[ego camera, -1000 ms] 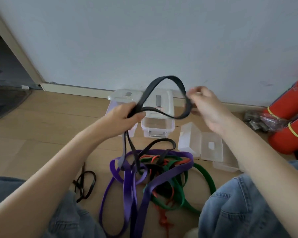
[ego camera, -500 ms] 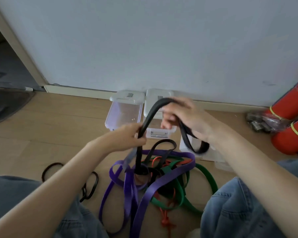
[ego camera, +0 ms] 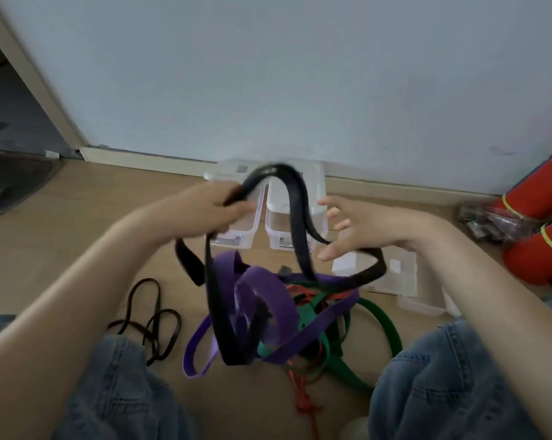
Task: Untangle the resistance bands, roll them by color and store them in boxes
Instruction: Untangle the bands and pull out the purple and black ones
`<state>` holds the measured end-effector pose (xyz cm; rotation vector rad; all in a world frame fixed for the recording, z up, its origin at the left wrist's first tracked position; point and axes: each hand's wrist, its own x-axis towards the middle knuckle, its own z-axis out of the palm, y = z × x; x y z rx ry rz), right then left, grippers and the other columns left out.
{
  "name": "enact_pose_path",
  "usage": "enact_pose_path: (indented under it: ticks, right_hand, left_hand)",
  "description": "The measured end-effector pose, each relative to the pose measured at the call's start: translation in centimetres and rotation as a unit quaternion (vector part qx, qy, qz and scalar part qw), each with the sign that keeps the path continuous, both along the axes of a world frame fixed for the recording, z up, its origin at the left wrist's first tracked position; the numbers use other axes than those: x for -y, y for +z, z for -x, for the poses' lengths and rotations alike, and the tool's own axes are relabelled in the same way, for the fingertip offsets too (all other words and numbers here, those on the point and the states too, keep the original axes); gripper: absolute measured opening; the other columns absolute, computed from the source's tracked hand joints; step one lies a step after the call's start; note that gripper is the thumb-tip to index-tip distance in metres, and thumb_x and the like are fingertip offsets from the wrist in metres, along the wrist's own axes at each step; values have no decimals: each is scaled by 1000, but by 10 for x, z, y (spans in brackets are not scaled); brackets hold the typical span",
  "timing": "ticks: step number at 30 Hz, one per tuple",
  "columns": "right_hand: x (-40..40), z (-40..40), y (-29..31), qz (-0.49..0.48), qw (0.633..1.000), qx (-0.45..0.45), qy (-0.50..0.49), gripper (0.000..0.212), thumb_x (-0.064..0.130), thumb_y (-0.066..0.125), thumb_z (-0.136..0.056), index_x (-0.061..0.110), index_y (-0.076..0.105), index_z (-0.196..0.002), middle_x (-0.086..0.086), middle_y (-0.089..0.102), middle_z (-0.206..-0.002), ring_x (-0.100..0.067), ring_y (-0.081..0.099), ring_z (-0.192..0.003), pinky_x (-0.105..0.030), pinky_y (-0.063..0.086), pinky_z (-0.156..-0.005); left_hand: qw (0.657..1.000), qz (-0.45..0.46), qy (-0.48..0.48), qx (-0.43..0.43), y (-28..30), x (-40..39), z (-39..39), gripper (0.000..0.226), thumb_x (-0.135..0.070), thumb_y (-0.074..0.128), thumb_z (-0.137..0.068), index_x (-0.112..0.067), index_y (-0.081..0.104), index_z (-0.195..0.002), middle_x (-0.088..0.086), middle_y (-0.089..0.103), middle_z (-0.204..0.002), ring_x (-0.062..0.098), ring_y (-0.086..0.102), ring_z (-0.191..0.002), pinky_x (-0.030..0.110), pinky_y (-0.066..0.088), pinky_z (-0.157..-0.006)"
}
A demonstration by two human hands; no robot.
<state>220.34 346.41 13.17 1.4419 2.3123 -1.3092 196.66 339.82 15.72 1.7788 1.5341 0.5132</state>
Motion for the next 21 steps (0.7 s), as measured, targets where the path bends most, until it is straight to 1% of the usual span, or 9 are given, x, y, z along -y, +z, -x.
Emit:
enact_pose_path:
  ticks: [2, 5, 8, 11, 14, 16, 18, 19, 21]
  right_hand:
    - [2, 2, 5, 20, 996, -90, 14, 110, 51, 83, -54, 41, 21, -144, 16, 31, -148, -6, 33, -133, -34, 28, -112]
    - [14, 15, 6, 32, 980, -172, 91, 84, 43, 79, -64, 38, 36, -136, 21, 39, -142, 2, 33, -133, -26, 27, -111]
    - [27, 30, -1, -55, 979, -146, 130, 35, 22, 73, -80, 11, 60, -110, -1, 66, -102, -14, 61, -98, -34, 47, -94]
    - [23, 28, 3, -74, 976, -201, 36, 5, 13, 62, -87, 9, 63, -87, 5, 60, -62, -13, 58, -63, -32, 50, -74]
    - [20, 26, 14, 69, 901, -425, -52, 11, 6, 54, -84, 10, 60, -76, 11, 45, -45, -7, 47, -49, -25, 52, -71]
    - [15, 23, 20, 117, 824, -537, -139, 25, 6, 50, -79, 17, 59, -59, 10, 35, -42, -10, 42, -46, -26, 52, -68]
    - [5, 15, 22, 90, 794, -559, -221, 35, 7, 49, -80, 22, 51, -48, 8, 32, -42, -11, 40, -46, -28, 51, -65]
    - [-1, 9, 20, 41, 815, -523, -247, 36, 7, 49, -83, 22, 50, -50, 8, 33, -42, -12, 41, -46, -29, 50, -64]
    - [-7, -1, 11, -79, 909, -332, -237, 27, 10, 53, -87, 17, 53, -61, 7, 45, -46, -12, 50, -49, -33, 49, -68]
  left_hand:
    - [998, 31, -59, 11, -8, 2, -15, 21, -26, 48, -94, -5, 54, -93, -9, 43, -54, 4, 41, -45, 17, 38, -48]
    - [993, 29, -118, -4, -6, 1, -28, 17, -25, 52, -92, -10, 57, -91, -12, 46, -53, 0, 42, -45, 10, 34, -46]
    - [991, 8, -133, -4, -10, 0, -28, 10, -23, 58, -90, -14, 60, -88, -12, 47, -52, -2, 44, -45, 9, 34, -46]
    - [996, -26, -88, 6, -27, -7, -19, 7, -19, 64, -85, -14, 60, -83, -5, 52, -65, -2, 47, -55, 9, 39, -54]
    - [996, 63, -69, -7, -70, -2, -21, 3, -15, 62, -84, -13, 60, -86, 0, 60, -84, 11, 58, -79, 17, 46, -74]
    - [979, 139, -109, -101, -98, 5, -25, 8, -18, 60, -87, -12, 57, -83, 1, 58, -82, 17, 56, -81, 23, 44, -72]
    - [972, 130, -112, -159, -100, 0, -18, 11, -22, 58, -90, -16, 52, -82, -2, 56, -78, 16, 54, -77, 21, 41, -65]
    - [979, 98, -99, -148, -91, -6, -13, 9, -21, 57, -91, -15, 53, -87, -3, 57, -77, 15, 54, -76, 19, 41, -63]
    - [999, -3, -39, -33, -57, -16, -1, 9, -24, 58, -91, -15, 56, -91, -11, 57, -68, 12, 54, -68, 12, 41, -57]
